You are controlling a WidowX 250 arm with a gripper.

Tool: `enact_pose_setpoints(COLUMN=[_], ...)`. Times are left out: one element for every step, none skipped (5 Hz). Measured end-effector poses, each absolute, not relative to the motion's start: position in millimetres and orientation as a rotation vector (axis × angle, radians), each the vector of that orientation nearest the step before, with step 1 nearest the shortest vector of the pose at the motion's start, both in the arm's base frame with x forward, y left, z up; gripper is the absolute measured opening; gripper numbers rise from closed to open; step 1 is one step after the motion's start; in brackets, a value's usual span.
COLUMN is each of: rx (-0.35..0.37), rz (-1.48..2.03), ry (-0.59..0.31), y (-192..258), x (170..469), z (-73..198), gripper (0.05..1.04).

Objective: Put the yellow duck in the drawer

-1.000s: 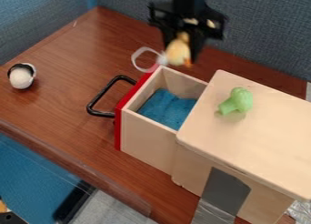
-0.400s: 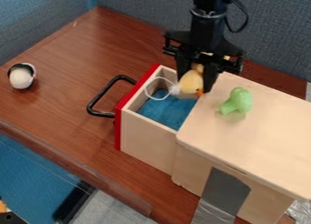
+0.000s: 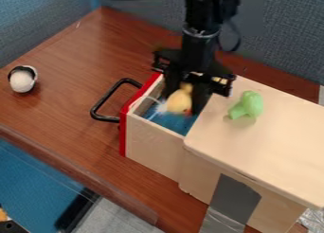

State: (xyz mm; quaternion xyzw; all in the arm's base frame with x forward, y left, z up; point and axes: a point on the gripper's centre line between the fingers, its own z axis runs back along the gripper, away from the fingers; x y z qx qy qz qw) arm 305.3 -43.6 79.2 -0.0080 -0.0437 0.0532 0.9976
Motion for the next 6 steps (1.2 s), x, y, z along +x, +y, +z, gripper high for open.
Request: enact_pose_setpoints(rx=[-0.015, -0.017, -0.024, -0.044, -0.049, -0.067], rz=[0.123, 0.112, 0.119, 0.117, 0.123, 0.081], ry=[-0.080, -0.083, -0.072, -0.124, -0.174, -0.137], y=[-37, -37, -34, -34, -29, -20], x=[303, 304, 302, 302, 295, 285], z=[76, 76, 76, 102, 132, 139], gripper=[0.449, 0.519, 0.829, 1.011, 1.007, 1.001])
